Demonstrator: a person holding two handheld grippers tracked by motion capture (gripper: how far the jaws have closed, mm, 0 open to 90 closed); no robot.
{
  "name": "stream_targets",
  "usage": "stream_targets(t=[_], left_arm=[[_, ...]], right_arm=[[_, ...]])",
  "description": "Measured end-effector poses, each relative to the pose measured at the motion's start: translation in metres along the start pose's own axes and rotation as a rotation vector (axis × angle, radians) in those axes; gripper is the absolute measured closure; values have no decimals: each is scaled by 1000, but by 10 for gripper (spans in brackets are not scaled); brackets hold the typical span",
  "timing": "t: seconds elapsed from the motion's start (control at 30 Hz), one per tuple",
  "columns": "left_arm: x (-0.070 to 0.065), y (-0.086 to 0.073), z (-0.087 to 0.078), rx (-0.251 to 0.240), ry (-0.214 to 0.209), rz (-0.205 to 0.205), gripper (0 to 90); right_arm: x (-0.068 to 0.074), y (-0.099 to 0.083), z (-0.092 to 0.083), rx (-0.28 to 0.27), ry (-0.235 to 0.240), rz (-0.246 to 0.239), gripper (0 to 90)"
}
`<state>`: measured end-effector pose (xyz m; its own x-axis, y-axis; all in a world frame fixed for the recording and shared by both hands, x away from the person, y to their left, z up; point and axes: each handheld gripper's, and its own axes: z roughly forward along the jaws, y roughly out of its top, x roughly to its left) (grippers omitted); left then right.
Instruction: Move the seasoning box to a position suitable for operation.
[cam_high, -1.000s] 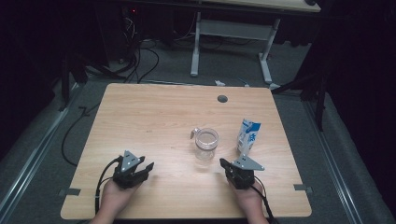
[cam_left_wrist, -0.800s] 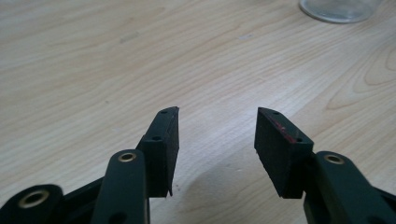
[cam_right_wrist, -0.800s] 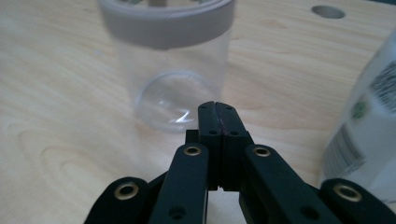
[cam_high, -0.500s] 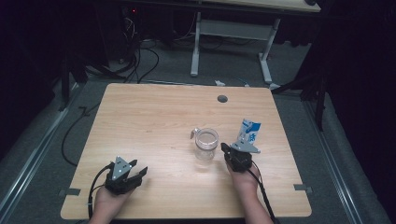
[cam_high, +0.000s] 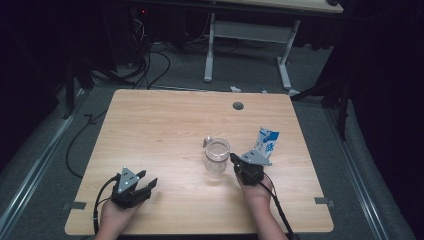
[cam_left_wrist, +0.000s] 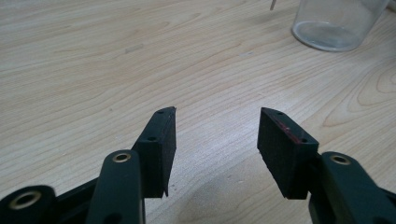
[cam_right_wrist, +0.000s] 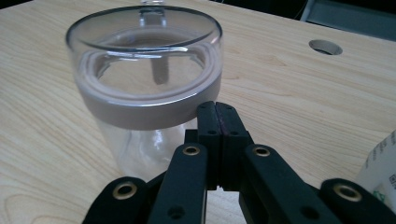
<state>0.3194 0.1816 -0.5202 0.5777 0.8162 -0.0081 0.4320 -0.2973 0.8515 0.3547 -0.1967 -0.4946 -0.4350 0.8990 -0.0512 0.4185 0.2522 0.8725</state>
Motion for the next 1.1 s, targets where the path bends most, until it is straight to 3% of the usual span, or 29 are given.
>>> stream_targets(t=[0.17,0.43,0.7,1.1], left_arm=[[0,0,0,-10,-18,-18,512],[-1,1,0,-20,-48,-36,685],[-3,0,2,-20,-51,-24,700],[-2,-2,3,-17,-40,-40,768]], right_arm=[[2,-2,-5,-3,-7,-14,879],[4,-2,-11,-21,0,-8,879],[-12,4,16,-7,-49,33,879],[-7,13,27,-20,-12,9,882]])
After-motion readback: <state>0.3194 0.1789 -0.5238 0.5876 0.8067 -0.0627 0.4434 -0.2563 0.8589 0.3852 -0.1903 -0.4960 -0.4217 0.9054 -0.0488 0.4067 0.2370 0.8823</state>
